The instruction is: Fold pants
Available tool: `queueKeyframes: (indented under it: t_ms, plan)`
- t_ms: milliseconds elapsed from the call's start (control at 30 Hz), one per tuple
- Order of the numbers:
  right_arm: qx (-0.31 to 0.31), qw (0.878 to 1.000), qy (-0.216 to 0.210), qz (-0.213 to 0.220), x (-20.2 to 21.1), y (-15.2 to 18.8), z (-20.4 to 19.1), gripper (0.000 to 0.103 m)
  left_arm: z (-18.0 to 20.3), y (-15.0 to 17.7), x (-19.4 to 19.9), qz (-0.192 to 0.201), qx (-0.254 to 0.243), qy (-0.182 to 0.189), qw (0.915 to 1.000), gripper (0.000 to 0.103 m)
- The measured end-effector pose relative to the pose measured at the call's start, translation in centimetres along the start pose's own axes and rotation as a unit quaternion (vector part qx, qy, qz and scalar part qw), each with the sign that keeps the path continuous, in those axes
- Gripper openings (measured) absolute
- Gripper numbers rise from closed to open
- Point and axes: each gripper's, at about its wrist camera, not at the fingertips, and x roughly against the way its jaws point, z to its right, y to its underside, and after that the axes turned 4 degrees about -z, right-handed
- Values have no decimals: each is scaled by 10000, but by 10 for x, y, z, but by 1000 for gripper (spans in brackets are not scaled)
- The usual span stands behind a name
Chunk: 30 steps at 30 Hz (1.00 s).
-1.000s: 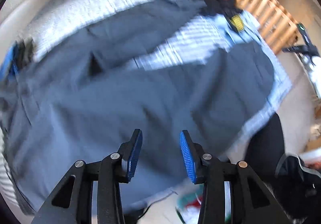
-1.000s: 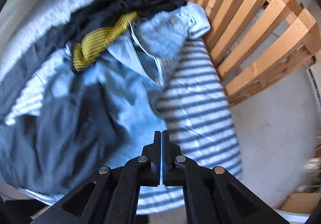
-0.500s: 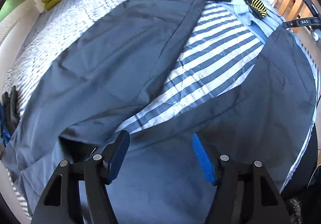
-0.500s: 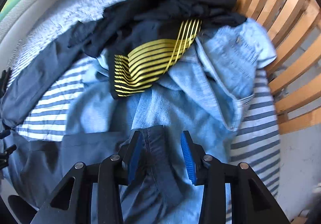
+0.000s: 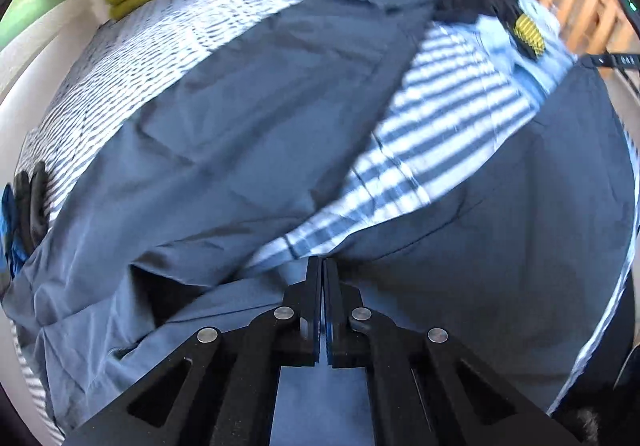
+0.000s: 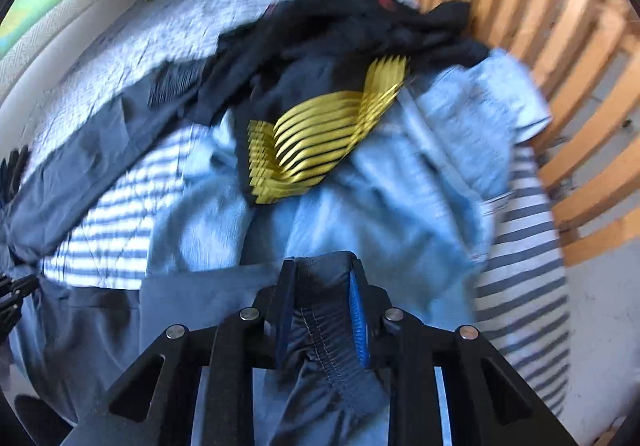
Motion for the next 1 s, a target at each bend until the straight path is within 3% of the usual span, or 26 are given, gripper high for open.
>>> queueKeyframes:
  t_ms: [100,133,200,267,433,600,700,867,1000]
  plan:
    - [2,9974,668,281,13,-7,5,23,-9,-3,3,-34,157,-126,9998,2]
    - [38,9974,701,190,14,-8,6,24,-15,-3,3,-111,231,-102,9996,9]
    - [36,9985,536,-89,14,-11,8,28,-25,-1,11,-52,426,-70,9991,24]
    - [-151,9985,514,105,25,-15,8,28,-38,1,24,116,588,-26,9982,26]
    - [1,9995,-22,314,50,-34,-22,28,-69,20,77,626,804,-55,9948,26]
    - [538,9961,-165,678,70,-52,-78,29,-118,59,130,1019,1348,-323,9851,37]
    - [653,9944,-413,718,74,-62,-105,34,-148,83,157,1168,1665,-503,9778,40]
    - [777,9945,-432,554,57,-90,-136,37,-185,102,175,1153,1882,-646,9732,41]
    - [837,9938,-590,435,32,-120,-154,43,-198,95,172,1092,1925,-768,9722,43]
